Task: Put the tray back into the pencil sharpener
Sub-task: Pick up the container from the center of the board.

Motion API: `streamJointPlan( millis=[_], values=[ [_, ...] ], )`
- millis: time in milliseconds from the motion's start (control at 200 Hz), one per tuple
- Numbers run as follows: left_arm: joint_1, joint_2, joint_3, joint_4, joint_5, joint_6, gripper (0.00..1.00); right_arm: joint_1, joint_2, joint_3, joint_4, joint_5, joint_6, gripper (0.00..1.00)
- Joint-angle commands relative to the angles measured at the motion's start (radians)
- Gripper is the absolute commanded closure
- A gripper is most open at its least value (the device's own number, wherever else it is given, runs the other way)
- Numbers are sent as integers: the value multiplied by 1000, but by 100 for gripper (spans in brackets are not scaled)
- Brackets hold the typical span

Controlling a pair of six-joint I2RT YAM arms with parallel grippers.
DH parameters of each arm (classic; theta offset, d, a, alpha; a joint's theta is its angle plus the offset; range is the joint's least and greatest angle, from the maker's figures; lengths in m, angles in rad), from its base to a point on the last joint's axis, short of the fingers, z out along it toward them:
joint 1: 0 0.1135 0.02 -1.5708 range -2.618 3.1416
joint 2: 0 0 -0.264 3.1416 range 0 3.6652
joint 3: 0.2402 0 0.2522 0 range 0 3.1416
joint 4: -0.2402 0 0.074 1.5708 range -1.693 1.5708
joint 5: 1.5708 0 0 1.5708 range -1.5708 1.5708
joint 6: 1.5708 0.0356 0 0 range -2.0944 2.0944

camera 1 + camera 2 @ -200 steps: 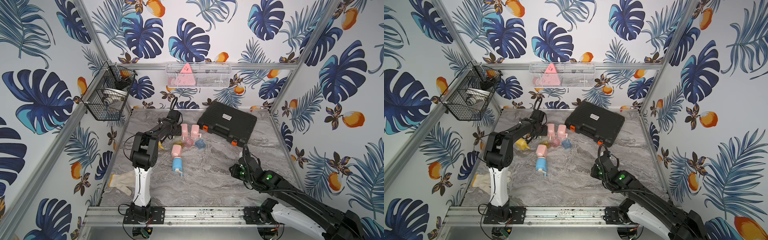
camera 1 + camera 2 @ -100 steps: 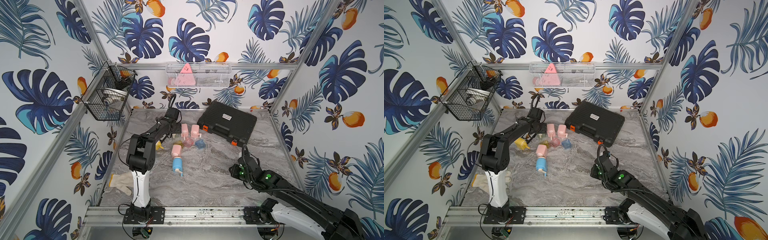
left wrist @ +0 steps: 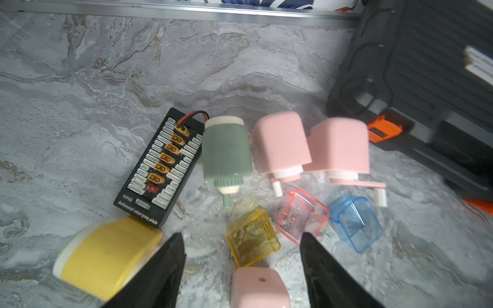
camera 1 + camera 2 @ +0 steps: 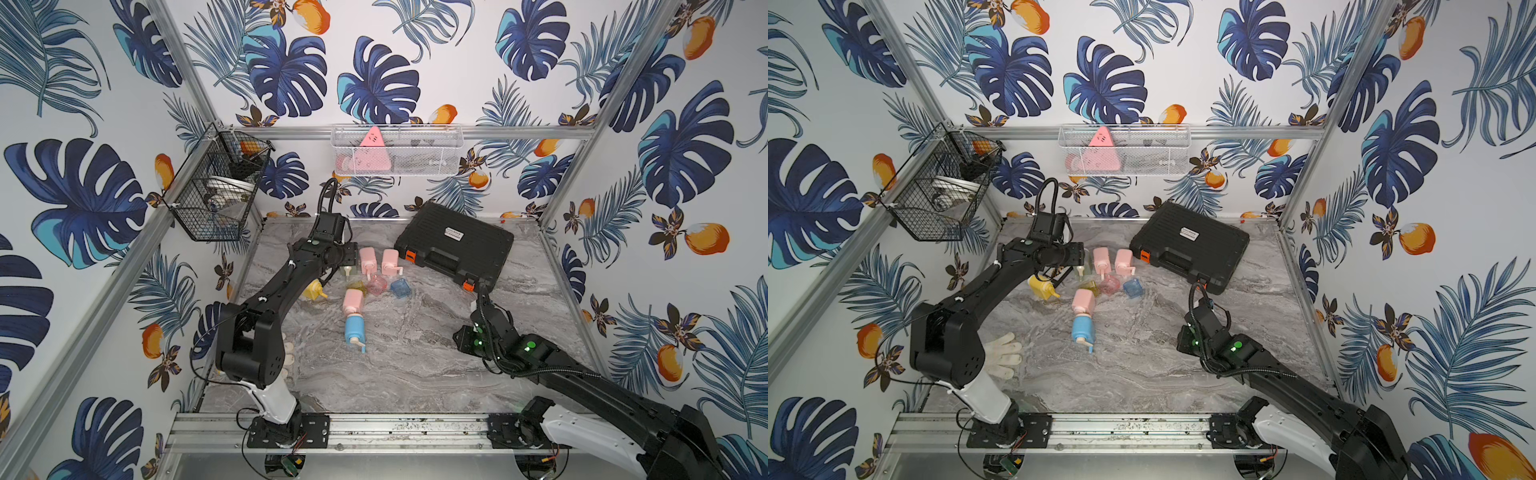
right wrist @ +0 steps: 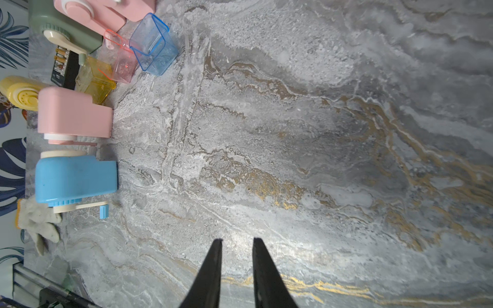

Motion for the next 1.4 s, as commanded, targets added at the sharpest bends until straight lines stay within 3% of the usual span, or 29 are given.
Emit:
streamJointPlan(
  millis=[0,215,540,801,1116,1396],
  values=[
    [2,-83,-69,54,77,3,30,3,63,43,41,-33,-50,74],
    [2,-207,-187,141,139,21,30,12,249,170,52,5,-104,71],
    [5,-237,-228,189,106,34,30,14,578,435,61,-4,-324,66],
    [32,-253,-242,208,163,-1,31,17,816,706,-20,20,-468,65],
    [97,-277,-283,254,247,-62,31,31,1047,960,-100,55,-529,64],
    [130,-281,-284,263,282,-82,32,35,1174,1081,-145,117,-553,63]
  ],
)
